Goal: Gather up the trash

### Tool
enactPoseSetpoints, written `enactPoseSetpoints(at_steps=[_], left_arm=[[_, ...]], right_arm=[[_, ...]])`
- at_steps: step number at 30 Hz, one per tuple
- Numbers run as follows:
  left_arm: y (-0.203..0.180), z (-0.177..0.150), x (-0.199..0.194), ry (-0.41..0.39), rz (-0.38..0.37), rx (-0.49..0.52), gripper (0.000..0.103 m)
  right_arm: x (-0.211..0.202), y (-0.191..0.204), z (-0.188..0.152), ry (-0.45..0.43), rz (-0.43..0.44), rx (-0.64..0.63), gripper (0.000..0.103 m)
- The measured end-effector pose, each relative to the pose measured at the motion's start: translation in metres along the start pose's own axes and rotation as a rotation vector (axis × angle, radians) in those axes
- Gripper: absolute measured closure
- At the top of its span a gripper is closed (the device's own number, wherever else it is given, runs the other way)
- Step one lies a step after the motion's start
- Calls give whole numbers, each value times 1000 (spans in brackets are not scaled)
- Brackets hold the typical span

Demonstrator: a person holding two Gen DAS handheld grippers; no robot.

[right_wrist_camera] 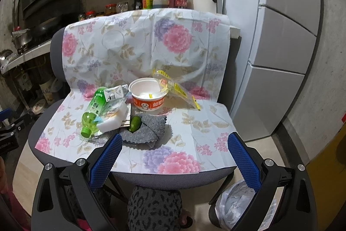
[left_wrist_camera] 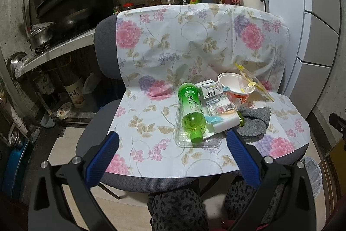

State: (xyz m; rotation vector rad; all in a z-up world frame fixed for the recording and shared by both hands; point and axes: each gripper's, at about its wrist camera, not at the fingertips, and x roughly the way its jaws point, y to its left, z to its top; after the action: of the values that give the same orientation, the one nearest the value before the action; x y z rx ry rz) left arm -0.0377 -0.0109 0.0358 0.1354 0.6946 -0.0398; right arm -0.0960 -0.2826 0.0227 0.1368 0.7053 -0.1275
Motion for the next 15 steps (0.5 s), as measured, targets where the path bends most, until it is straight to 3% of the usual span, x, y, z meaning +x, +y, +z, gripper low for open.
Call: enactPoseSetpoints(at_steps=[10, 15], left_arm=[[2, -4, 28, 53, -51, -18, 6], [-2, -7, 48, 70, -19, -2, 6]], right_arm=[[30, 5, 3, -6, 37, -25, 6], [52, 11, 5, 22, 56, -26, 6]])
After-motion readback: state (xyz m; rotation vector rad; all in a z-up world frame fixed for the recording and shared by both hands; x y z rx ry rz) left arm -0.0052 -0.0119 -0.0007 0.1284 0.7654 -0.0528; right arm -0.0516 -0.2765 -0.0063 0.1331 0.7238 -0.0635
